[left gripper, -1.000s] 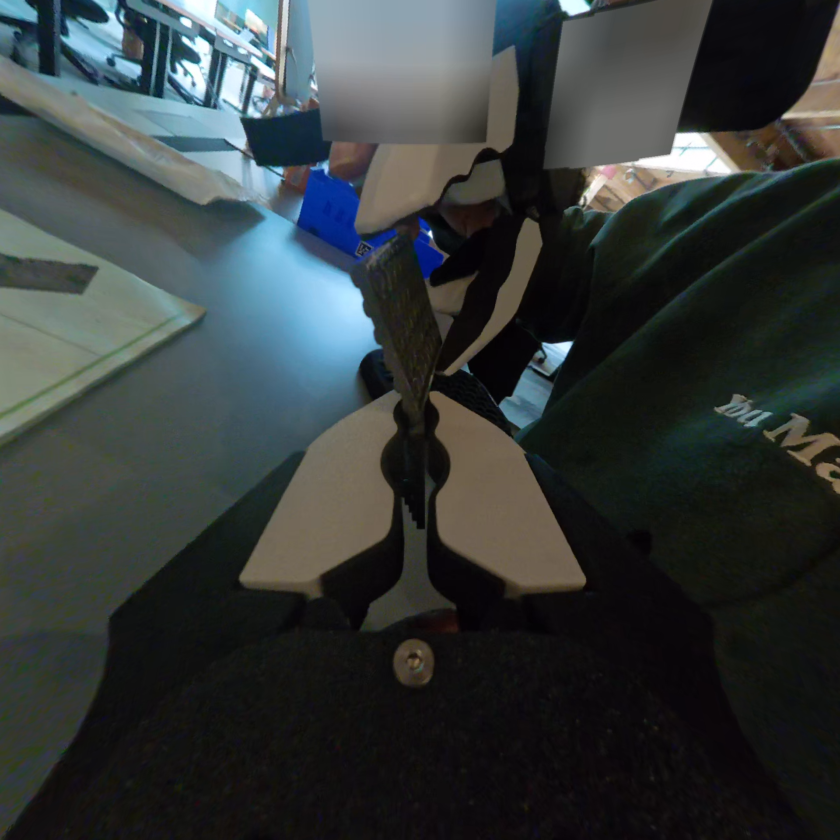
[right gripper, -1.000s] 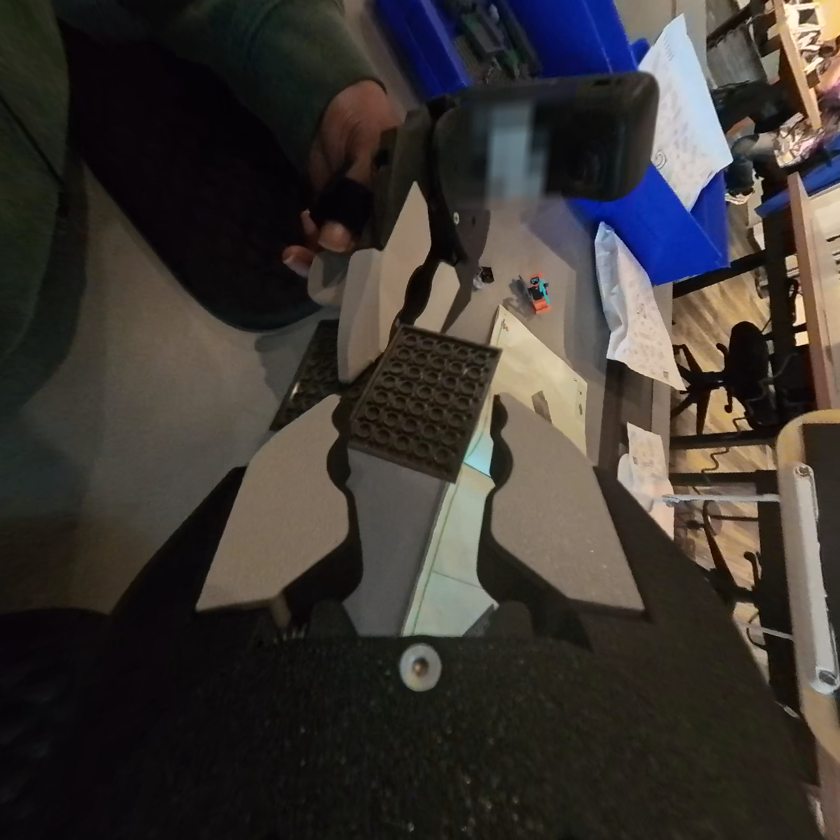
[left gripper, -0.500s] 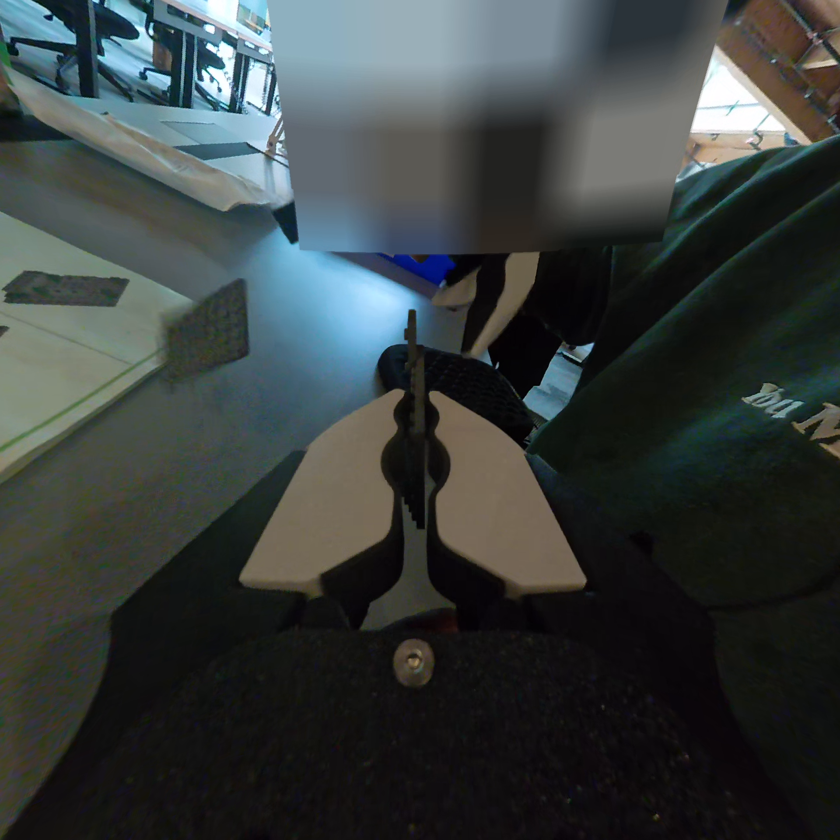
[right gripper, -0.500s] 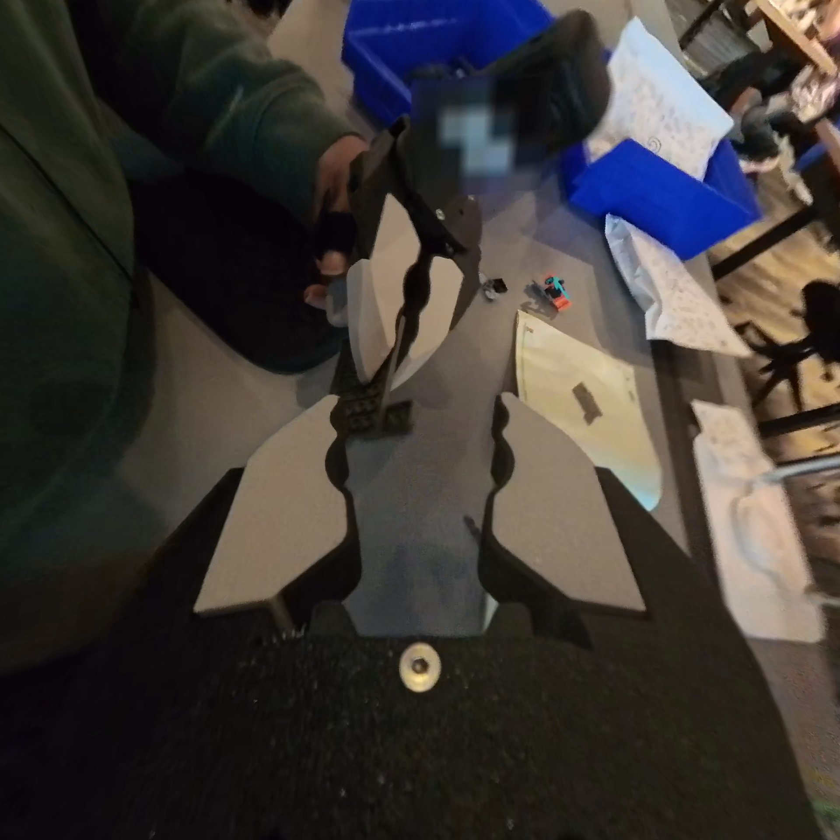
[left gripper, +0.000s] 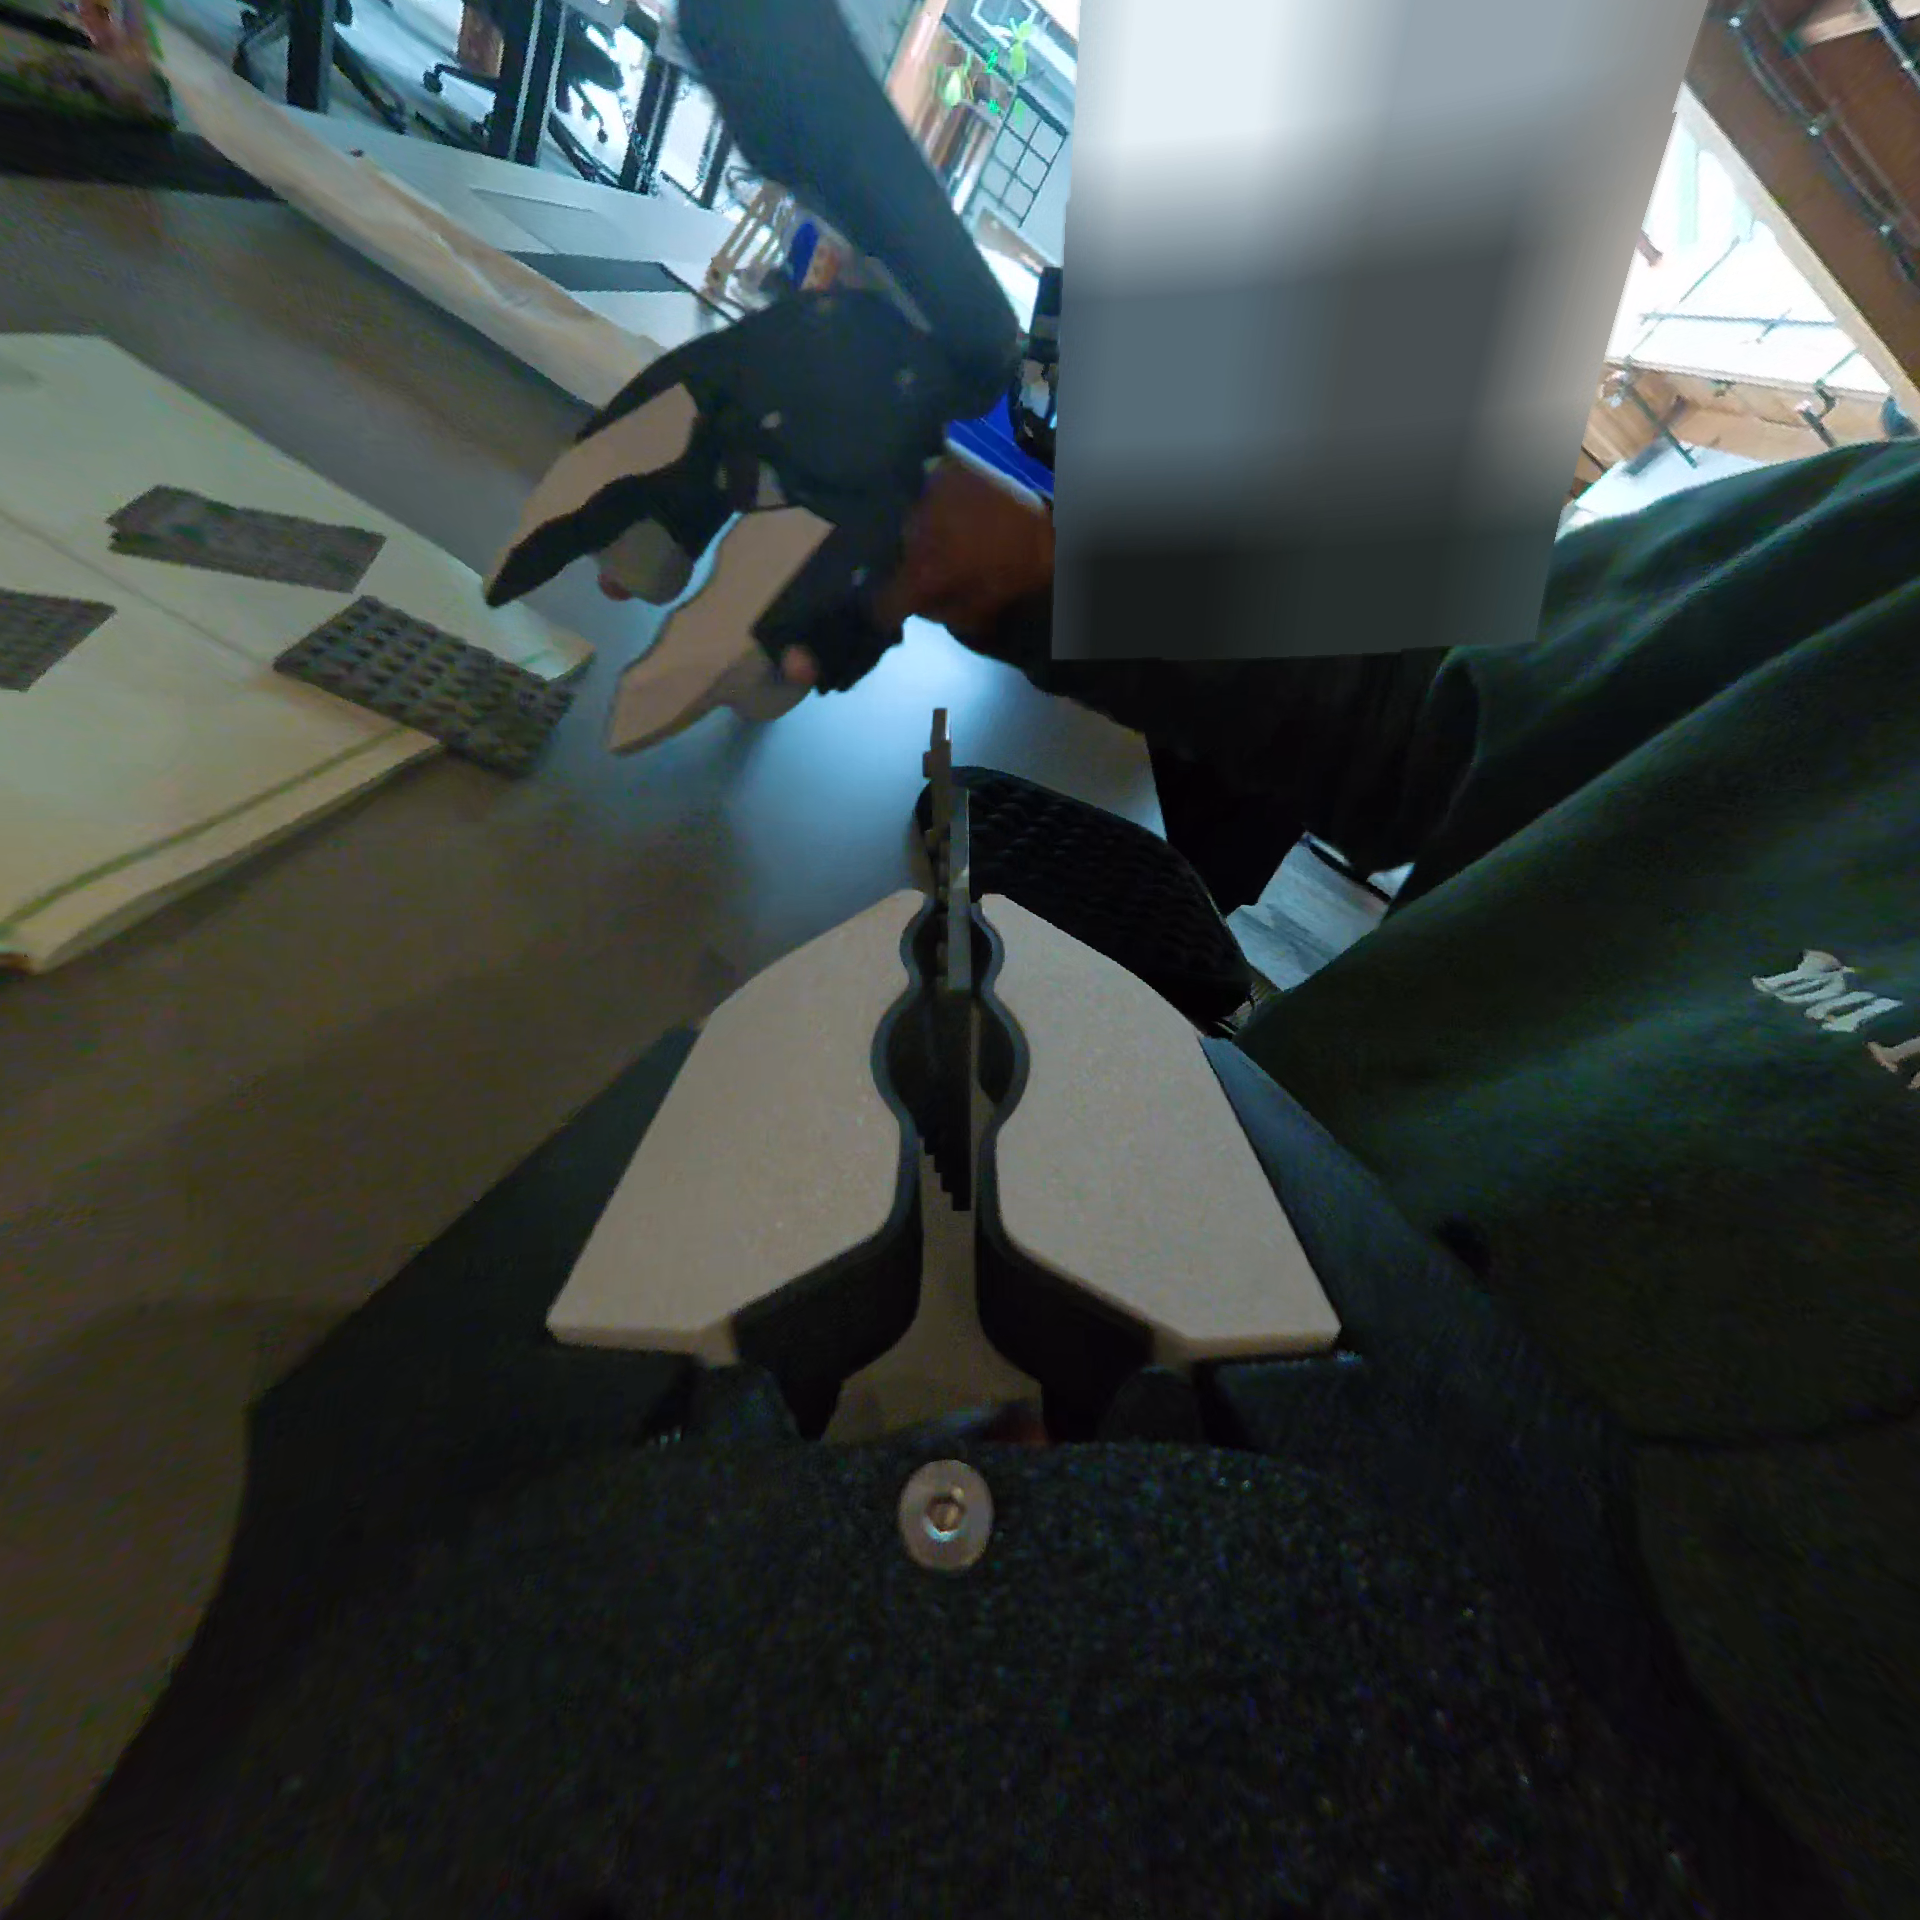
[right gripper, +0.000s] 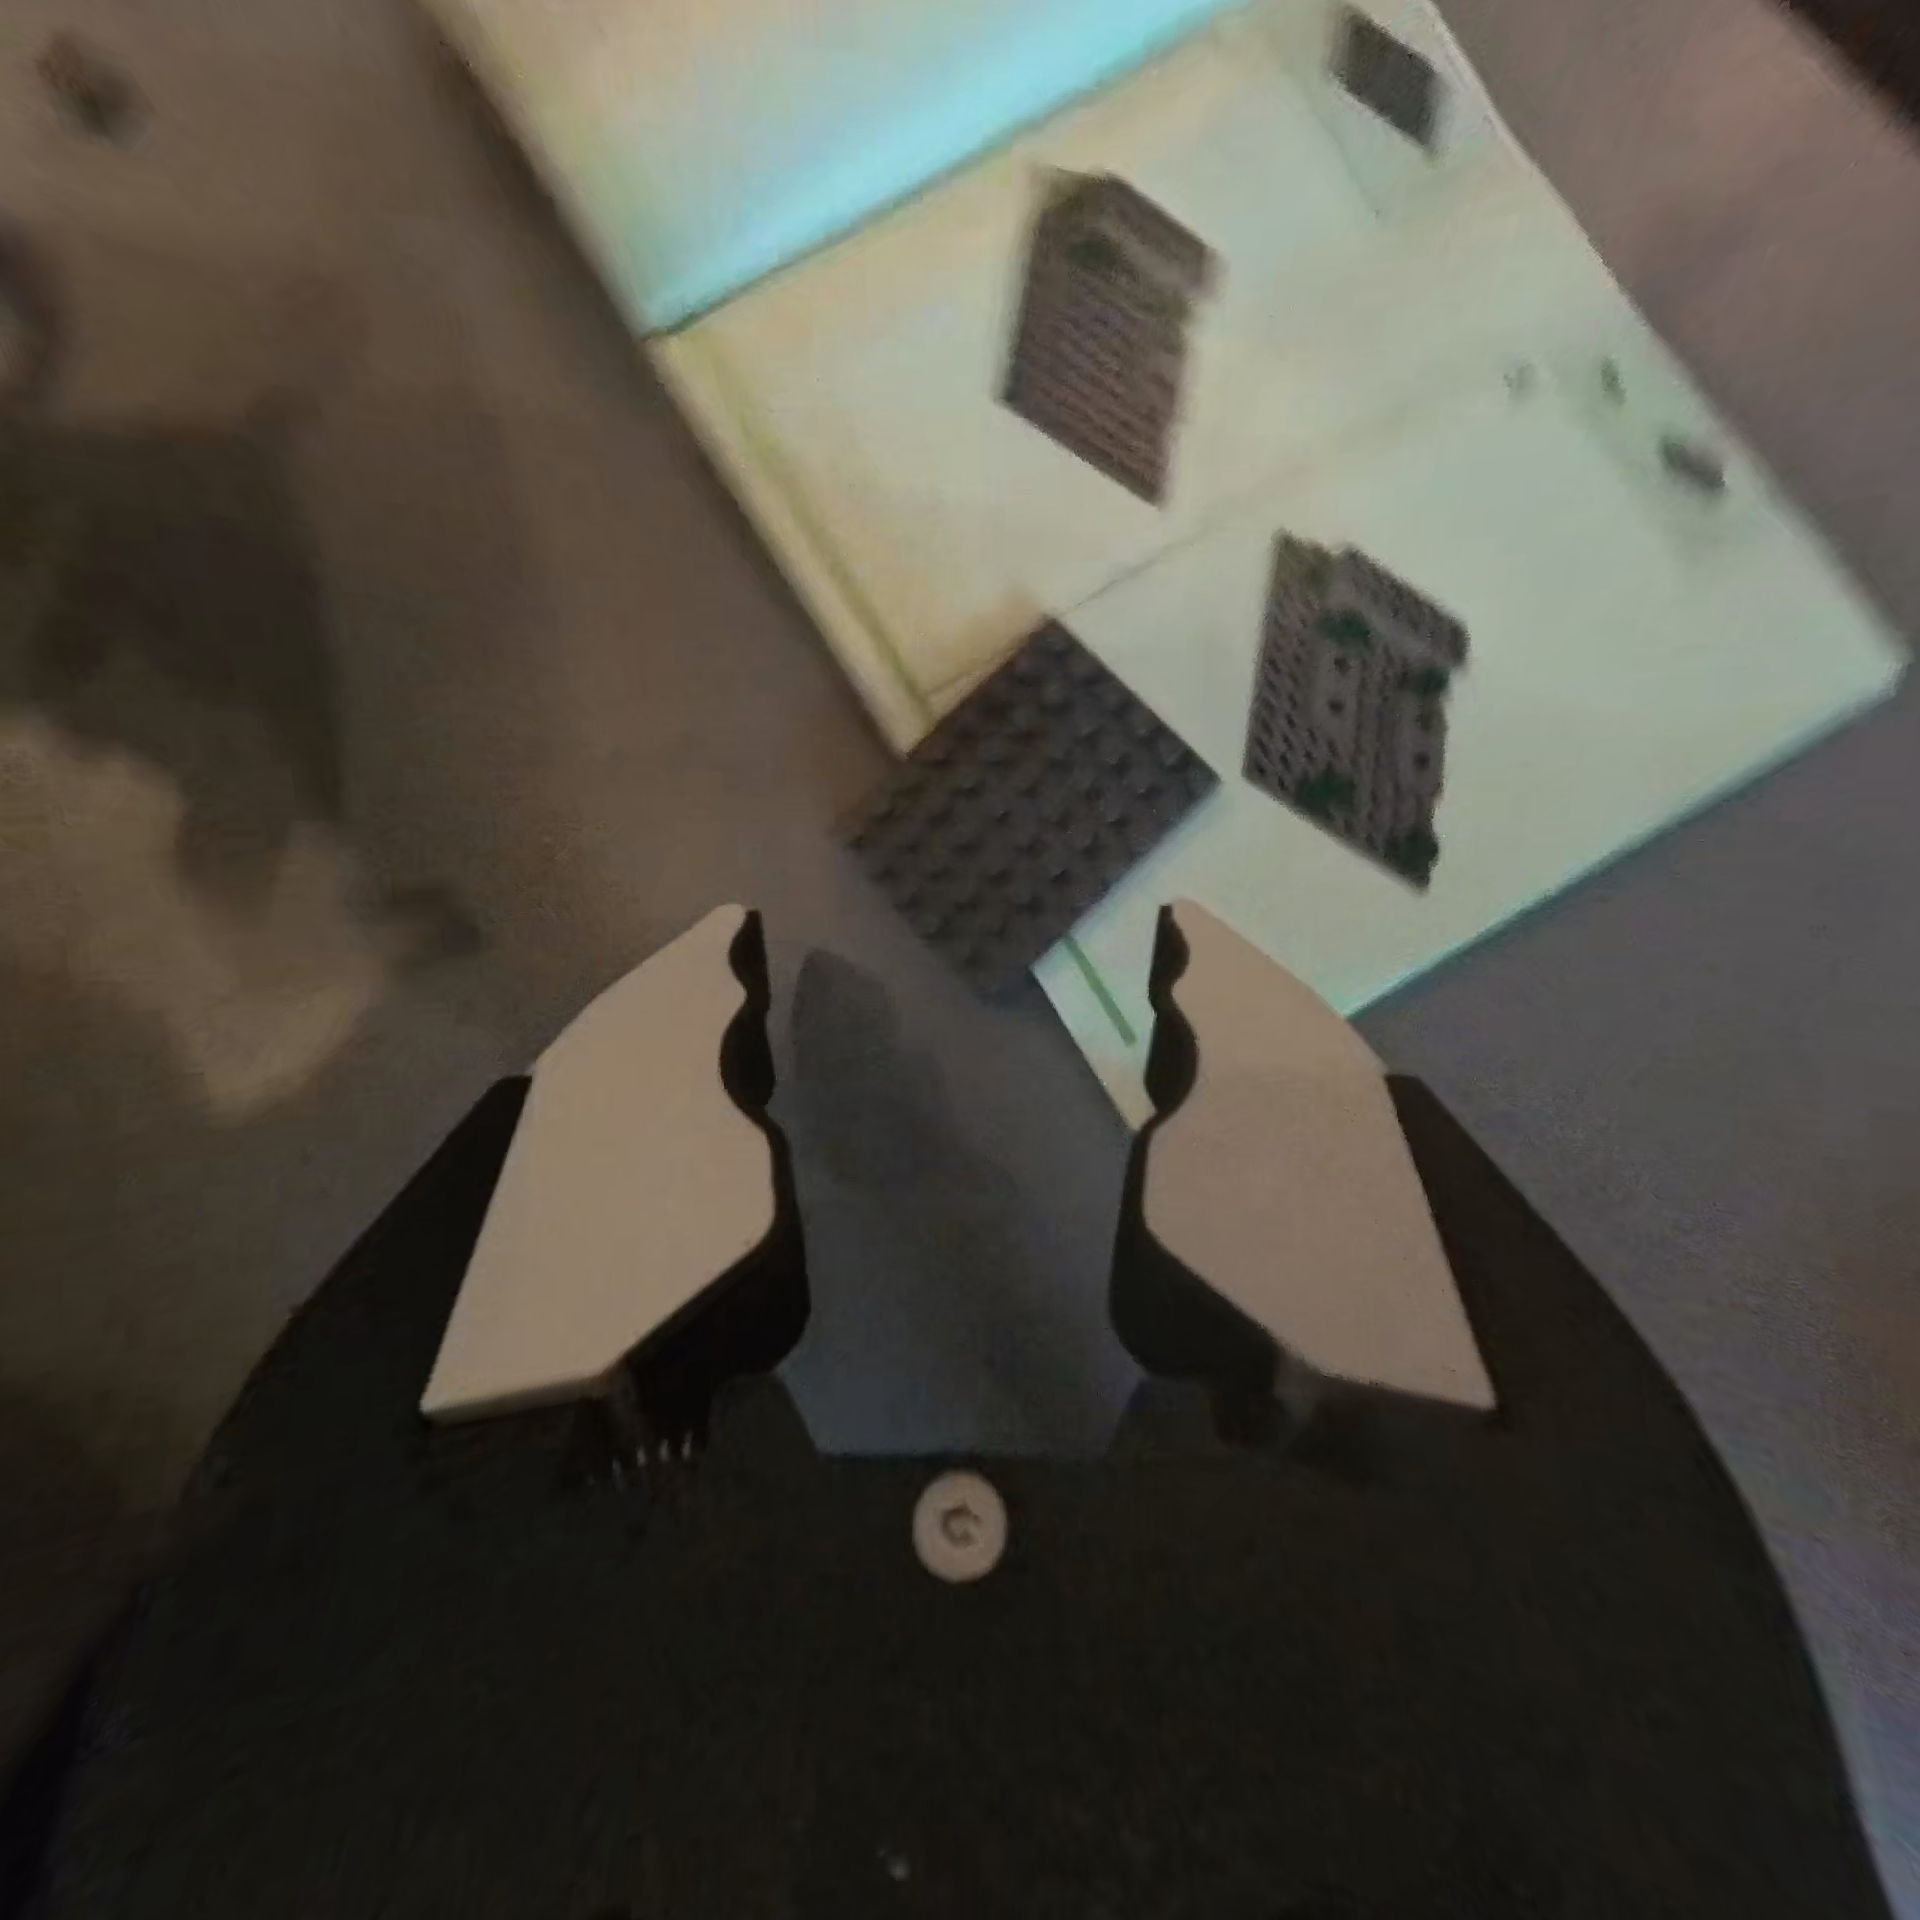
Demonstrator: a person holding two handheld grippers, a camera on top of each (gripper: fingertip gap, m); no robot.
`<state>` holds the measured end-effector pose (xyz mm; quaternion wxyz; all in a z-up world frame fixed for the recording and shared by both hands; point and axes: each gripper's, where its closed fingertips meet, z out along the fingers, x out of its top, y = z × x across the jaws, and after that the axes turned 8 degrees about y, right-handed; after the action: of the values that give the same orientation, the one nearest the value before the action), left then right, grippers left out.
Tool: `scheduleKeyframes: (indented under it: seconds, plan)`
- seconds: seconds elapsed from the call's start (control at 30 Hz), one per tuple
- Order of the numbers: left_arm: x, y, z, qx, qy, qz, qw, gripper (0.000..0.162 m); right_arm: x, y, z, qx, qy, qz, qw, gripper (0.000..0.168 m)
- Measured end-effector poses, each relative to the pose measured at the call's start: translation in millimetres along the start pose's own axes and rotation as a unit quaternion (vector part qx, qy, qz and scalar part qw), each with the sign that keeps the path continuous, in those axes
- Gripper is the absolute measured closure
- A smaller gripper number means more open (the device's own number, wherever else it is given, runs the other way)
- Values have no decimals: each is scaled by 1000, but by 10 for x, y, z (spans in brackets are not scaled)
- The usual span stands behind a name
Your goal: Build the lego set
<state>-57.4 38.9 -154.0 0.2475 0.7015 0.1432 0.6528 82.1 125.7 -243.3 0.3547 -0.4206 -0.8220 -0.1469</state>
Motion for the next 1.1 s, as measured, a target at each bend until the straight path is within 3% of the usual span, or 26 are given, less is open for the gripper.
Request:
scheduleKeyframes:
  seconds: [0.17,0.23,0.33,0.4,0.5,0.57,0.6,0.67,0.73,0.77,1.0,1.1]
  plan:
    - [-26,-22,26,-1,-3,-5,1000,158,-15,-33,207,-75,-15,8,997,77]
    - [-31,-22,27,-2,-4,-7,1000,158,25,-19,224,-99,-4,8,995,80]
    - [-37,-47,22,4,-6,-10,1000,158,26,32,200,-107,5,9,994,106]
    - [-25,-68,11,8,-3,-13,1000,158,-1,60,165,-100,2,-1,995,108]
    - [-19,-84,-8,11,0,-16,1000,158,58,7,75,-68,8,-87,994,111]
    - [-27,-92,-9,11,-1,-18,1000,157,184,4,-30,-61,10,-183,981,155]
    - [-31,-93,-5,10,-1,-20,1000,158,224,21,-65,-59,-8,-230,971,159]
    - [-36,-93,6,9,-2,-20,1000,158,239,108,-88,-58,-67,-292,952,141]
    - [-34,-82,12,9,-2,-18,1000,158,288,113,-73,-33,-76,-337,938,151]
    - [-31,-75,9,9,-1,-15,1000,157,297,96,-56,-17,-73,-347,935,148]
    - [-30,-98,-37,18,5,-18,1000,158,85,92,55,46,-51,-358,931,114]
    - [-38,-107,-26,18,4,-20,1000,158,66,104,118,75,-27,-330,941,114]
